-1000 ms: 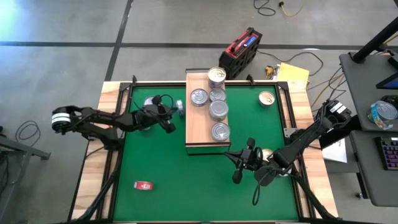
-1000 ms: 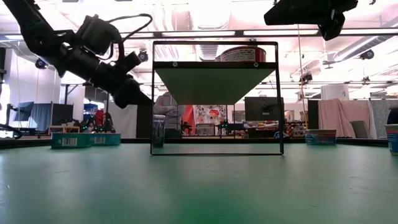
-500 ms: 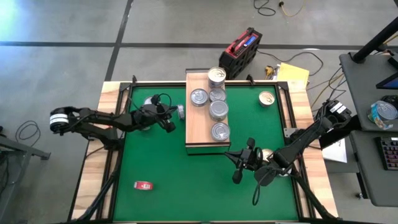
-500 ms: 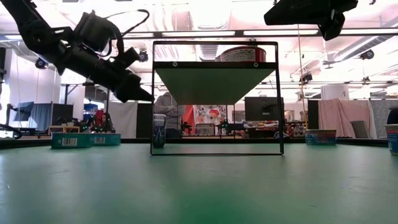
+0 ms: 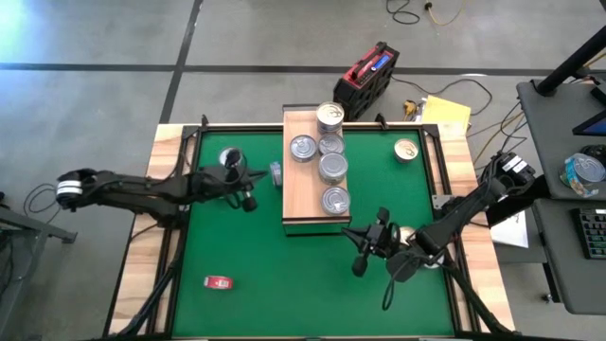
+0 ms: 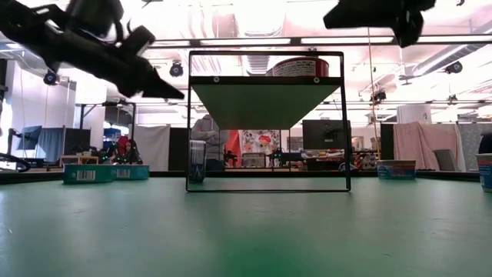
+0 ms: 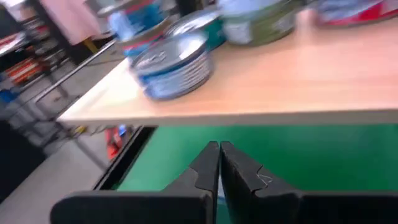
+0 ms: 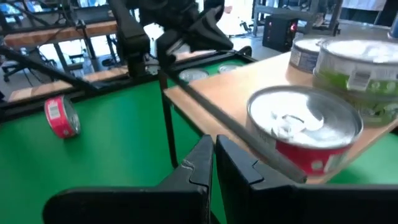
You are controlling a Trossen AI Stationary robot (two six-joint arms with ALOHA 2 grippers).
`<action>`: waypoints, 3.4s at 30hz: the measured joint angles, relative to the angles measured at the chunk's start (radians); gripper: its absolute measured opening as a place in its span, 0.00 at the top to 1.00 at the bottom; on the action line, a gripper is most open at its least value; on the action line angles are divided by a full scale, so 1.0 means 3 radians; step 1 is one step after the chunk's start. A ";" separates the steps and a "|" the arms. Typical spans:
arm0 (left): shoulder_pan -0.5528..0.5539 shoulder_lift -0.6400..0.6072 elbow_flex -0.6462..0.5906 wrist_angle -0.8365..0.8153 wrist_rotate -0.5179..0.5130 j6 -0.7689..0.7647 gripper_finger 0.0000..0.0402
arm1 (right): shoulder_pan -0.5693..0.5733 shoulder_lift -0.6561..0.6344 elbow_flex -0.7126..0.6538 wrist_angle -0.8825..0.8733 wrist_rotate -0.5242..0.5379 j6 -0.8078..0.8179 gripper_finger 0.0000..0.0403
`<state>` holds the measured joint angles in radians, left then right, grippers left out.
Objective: Stack canned seafood by type on shelf
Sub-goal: Stack the blue tuna can on top of the blue tuna can on the shelf
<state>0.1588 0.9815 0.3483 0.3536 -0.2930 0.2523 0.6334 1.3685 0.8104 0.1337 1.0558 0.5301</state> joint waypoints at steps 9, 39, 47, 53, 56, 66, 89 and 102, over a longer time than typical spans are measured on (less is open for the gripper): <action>-0.0133 -0.0324 -0.0009 -0.0544 0.0060 -0.0088 1.00 | -0.0061 0.0033 0.0390 -0.0010 -0.0135 -0.0484 0.97; 0.0104 0.1479 0.0602 -0.0211 -0.0457 -0.0050 1.00 | -0.0062 0.0402 0.0820 -0.0542 -0.0143 -0.0335 0.97; 0.0104 0.1342 0.0595 -0.1091 -0.0796 -0.0511 1.00 | -0.0062 0.0402 0.0815 -0.0582 -0.0144 -0.0312 0.97; 0.0101 0.1023 0.0595 -0.1614 -0.0905 -0.0734 1.00 | -0.0062 0.0402 0.0805 -0.0608 -0.0146 -0.0280 0.97; 0.0101 0.0853 0.0595 -0.1616 -0.0904 -0.0693 1.00 | -0.0062 0.0402 0.0803 -0.0630 -0.0146 -0.0281 0.97; 0.0159 0.0421 0.0596 -0.1302 -0.0248 -0.0169 1.00 | -0.0062 0.0402 0.0802 -0.0673 -0.0146 -0.0281 0.97; 0.0969 0.1388 0.0770 -0.0536 0.0498 0.0002 0.57 | -0.0062 0.0402 0.0802 -0.0689 -0.0228 -0.0217 0.97; 0.1000 0.1696 0.0783 -0.0068 0.0358 0.0093 0.29 | -0.0062 0.0402 0.0802 -0.0695 -0.0229 -0.0188 0.97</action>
<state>0.4588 1.4902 0.5831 0.3332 -0.1856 0.2802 0.6147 1.4891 1.0512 -0.0747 0.9871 0.4736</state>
